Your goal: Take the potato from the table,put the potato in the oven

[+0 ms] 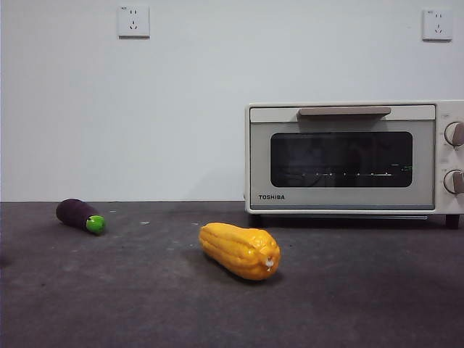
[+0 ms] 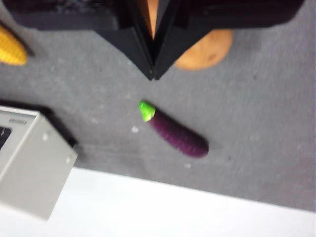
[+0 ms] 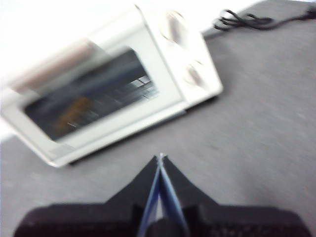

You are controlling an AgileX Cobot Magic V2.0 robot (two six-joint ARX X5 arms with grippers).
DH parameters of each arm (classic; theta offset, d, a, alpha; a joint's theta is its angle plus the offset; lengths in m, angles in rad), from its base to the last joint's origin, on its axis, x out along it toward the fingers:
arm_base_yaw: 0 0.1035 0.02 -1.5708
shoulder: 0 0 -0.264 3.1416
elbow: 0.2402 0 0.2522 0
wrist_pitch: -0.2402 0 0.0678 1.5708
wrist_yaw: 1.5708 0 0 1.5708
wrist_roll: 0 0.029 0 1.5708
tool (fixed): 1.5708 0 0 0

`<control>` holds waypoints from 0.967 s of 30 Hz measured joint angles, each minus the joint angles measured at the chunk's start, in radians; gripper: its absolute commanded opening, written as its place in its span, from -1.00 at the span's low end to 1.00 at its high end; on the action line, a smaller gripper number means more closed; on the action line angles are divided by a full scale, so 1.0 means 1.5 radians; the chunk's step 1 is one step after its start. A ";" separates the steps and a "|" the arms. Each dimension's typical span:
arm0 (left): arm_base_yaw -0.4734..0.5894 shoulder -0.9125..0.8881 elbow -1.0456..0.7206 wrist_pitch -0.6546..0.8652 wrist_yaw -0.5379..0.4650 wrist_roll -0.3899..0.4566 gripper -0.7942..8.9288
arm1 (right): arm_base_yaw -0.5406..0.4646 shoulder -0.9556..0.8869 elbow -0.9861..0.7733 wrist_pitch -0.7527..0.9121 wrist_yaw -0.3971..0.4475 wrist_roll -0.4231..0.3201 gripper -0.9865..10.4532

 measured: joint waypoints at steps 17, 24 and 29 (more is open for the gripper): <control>-0.001 0.318 0.255 0.013 0.097 -0.019 -0.85 | 0.000 0.027 0.244 -0.162 -0.042 0.019 -0.83; -0.030 0.494 0.389 0.013 0.205 -0.082 -0.85 | 0.000 0.079 0.344 -0.251 -0.042 -0.029 -0.83; -0.066 0.599 0.470 0.013 0.220 -0.120 -0.85 | 0.000 0.126 0.398 -0.276 -0.042 -0.061 -0.82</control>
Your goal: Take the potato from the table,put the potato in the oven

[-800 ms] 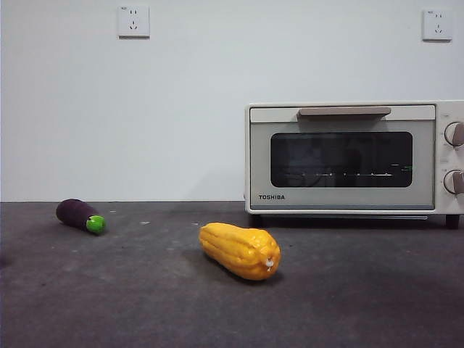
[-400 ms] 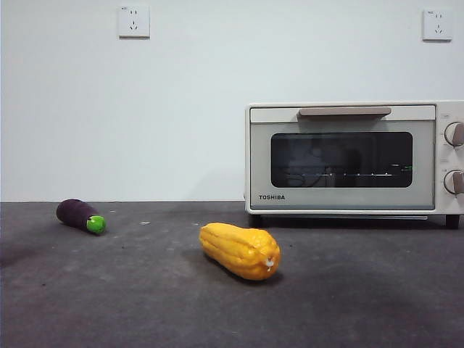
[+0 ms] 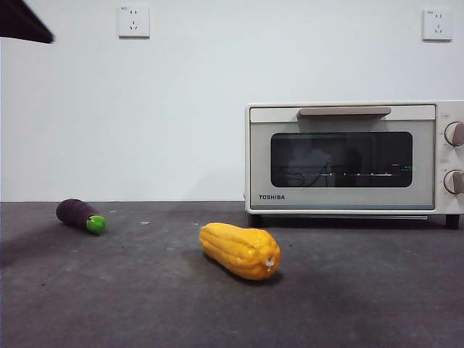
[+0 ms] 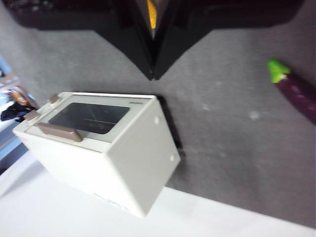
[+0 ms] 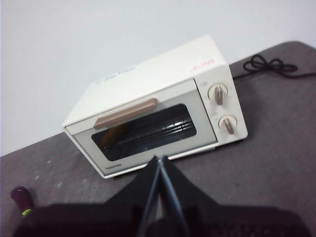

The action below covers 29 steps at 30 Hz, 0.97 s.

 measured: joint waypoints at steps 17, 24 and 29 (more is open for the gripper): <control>-0.136 0.260 0.254 0.002 0.003 -0.064 -0.85 | 0.000 0.118 0.161 -0.102 0.045 -0.085 -0.83; -0.201 0.375 0.402 0.000 0.086 -0.064 -0.85 | 0.000 0.170 0.237 -0.151 0.111 -0.158 -0.83; -0.234 0.472 0.517 -0.015 0.144 -0.064 -0.85 | 0.000 0.193 0.272 -0.171 0.112 -0.183 -0.83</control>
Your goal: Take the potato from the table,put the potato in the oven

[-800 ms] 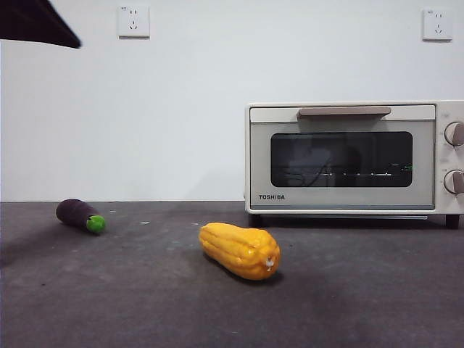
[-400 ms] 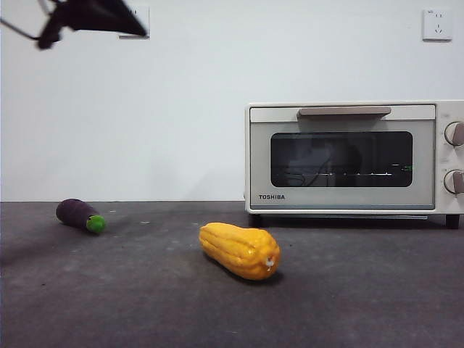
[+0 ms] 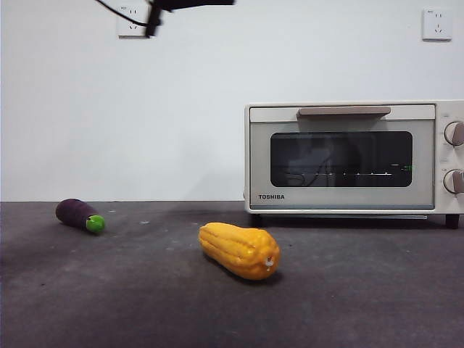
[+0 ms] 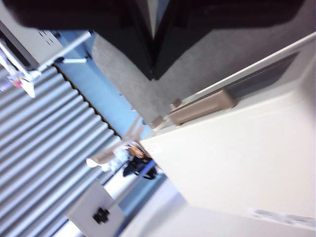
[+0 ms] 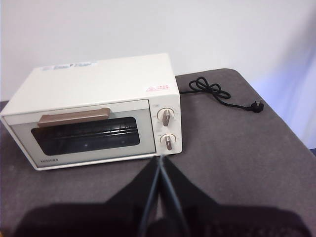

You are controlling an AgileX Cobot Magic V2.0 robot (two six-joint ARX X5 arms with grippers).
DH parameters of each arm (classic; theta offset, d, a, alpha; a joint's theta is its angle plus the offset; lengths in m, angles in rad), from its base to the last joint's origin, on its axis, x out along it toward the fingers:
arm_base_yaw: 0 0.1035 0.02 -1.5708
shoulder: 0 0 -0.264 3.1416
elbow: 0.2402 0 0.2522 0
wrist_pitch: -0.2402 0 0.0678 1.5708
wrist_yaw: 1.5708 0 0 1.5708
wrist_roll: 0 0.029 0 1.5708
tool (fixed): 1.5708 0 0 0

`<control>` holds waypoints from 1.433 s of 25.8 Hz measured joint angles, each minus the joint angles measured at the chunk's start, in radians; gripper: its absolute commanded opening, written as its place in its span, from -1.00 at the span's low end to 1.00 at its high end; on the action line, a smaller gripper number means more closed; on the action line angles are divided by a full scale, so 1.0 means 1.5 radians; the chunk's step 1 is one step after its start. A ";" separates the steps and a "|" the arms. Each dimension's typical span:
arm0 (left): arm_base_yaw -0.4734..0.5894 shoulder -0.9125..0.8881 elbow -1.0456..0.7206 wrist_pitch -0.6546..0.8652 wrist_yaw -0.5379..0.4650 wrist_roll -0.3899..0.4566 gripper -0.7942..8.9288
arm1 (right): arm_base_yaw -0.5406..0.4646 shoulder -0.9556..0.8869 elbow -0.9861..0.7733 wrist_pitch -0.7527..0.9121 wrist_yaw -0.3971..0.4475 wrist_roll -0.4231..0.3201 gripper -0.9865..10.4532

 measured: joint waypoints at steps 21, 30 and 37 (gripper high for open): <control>-0.121 0.360 0.458 -0.224 -0.102 0.138 -0.85 | 0.000 0.032 0.022 -0.018 -0.075 -0.021 -0.83; -0.161 0.382 0.467 -0.275 -0.316 0.347 -0.85 | 0.000 0.071 0.022 -0.026 -0.121 -0.042 -0.83; -0.187 0.382 0.467 -0.256 -0.377 0.447 -0.85 | 0.000 0.096 0.022 -0.026 -0.121 -0.058 -0.83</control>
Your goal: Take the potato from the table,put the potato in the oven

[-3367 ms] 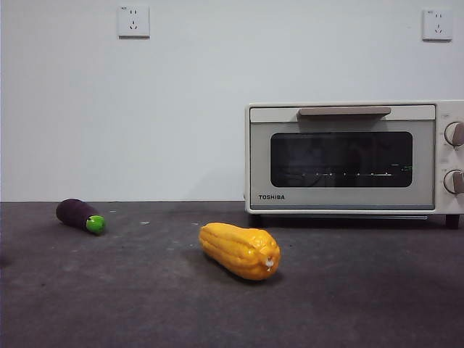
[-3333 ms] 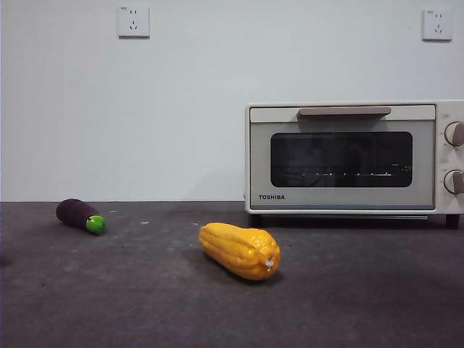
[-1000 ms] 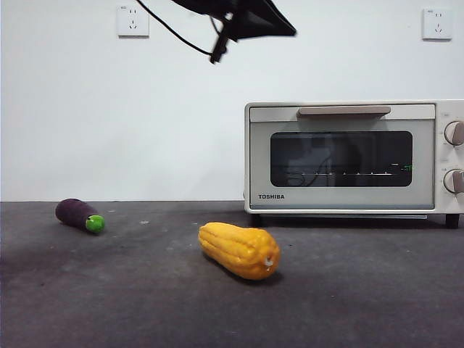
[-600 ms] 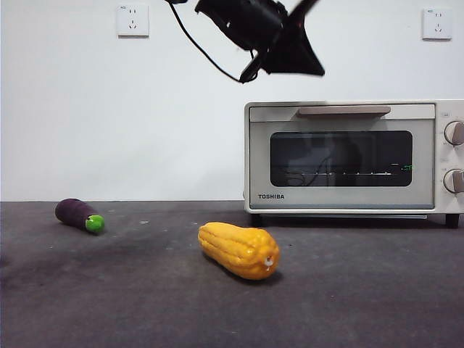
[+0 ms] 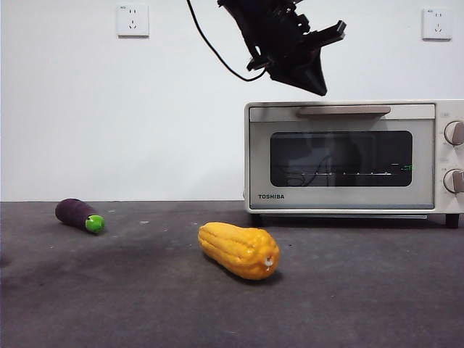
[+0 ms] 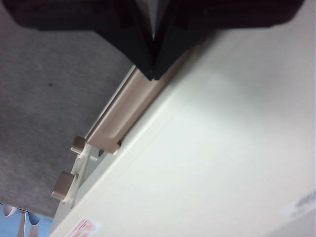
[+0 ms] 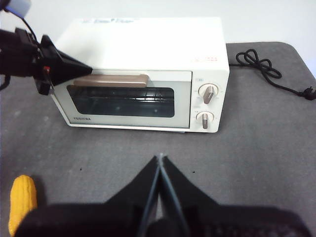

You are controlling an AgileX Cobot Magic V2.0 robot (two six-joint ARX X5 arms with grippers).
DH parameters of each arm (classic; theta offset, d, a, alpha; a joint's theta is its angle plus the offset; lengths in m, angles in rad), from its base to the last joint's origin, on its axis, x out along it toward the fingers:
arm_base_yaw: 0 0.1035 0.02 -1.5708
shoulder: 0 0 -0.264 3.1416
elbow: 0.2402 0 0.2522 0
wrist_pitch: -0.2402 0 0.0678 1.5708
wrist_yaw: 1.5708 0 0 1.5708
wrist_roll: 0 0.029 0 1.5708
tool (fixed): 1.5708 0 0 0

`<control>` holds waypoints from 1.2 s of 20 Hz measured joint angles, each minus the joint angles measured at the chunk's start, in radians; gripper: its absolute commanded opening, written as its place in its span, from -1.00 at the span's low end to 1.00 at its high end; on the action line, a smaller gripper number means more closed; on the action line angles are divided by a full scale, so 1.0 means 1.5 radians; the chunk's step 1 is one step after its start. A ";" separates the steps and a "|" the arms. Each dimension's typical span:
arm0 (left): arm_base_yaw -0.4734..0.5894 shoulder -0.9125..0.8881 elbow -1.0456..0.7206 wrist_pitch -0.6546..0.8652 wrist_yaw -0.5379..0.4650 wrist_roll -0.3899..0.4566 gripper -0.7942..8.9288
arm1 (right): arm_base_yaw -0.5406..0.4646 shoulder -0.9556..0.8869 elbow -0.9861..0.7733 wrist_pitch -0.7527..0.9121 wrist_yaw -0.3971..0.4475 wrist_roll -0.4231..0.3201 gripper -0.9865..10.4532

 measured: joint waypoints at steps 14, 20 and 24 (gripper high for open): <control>-0.003 0.025 0.001 0.045 -0.038 0.060 -0.85 | 0.000 0.005 0.000 0.001 0.001 -0.015 -0.83; -0.003 0.036 0.001 0.049 -0.033 0.060 -0.85 | 0.000 0.006 0.000 0.001 0.001 -0.025 -0.83; -0.004 0.043 0.009 0.049 -0.030 0.060 -0.85 | 0.000 0.012 0.000 0.003 0.001 -0.026 -0.83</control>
